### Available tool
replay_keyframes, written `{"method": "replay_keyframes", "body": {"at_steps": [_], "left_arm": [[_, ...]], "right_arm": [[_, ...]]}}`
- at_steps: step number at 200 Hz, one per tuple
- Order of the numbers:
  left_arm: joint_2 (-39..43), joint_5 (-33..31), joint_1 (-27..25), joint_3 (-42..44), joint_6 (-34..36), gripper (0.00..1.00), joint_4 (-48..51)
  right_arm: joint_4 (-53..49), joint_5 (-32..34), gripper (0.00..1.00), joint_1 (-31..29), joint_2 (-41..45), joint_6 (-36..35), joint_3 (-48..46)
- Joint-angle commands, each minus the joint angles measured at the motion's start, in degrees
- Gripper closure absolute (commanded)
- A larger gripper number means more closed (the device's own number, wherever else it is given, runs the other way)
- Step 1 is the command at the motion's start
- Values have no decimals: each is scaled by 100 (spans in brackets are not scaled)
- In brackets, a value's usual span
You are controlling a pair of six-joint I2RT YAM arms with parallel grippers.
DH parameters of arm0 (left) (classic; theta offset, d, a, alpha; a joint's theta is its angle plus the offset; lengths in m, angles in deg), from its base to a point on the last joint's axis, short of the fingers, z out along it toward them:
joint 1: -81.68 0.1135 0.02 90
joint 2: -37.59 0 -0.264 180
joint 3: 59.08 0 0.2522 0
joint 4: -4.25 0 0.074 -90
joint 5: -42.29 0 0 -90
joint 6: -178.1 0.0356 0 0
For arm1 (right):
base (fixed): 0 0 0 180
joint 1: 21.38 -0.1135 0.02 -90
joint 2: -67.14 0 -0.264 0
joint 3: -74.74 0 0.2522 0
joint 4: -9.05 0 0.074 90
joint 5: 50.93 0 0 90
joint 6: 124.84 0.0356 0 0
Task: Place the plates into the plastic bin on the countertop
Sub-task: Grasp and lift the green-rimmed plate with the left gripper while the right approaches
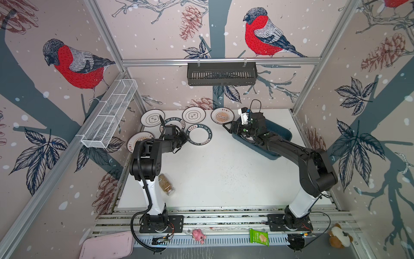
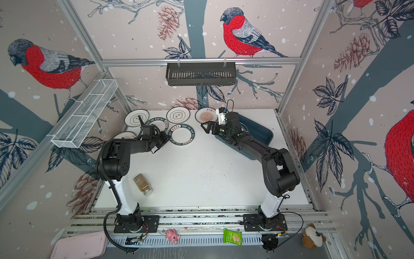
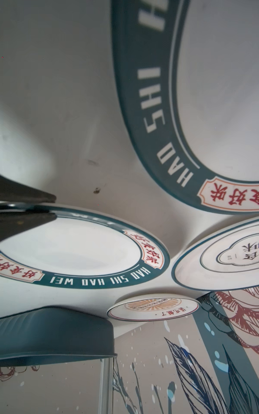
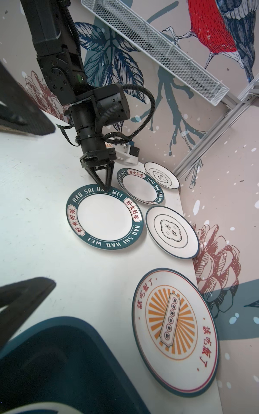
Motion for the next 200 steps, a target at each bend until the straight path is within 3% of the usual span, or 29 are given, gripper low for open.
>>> {"method": "replay_keyframes", "body": {"at_steps": [1,69,115,142,200], "left_arm": [[360,90,-8,176,-34,94,-169],[1942,193,-71,860,-7,99,127],[2852,57,-578,885,187,99,656],[3068,221,-953,921,-43,99,392],[2888,762,-1700,749,-432,99,-423]], "right_arm": [[143,122,1,52,237,92,-192],[212,447,0,375,1320,173,-1169],[-256,434,0,613,1870,74,-1402],[-562,378,1,820,2086,-82,-1492],[-430,-456,0,1320,2162,150,-1742]]}}
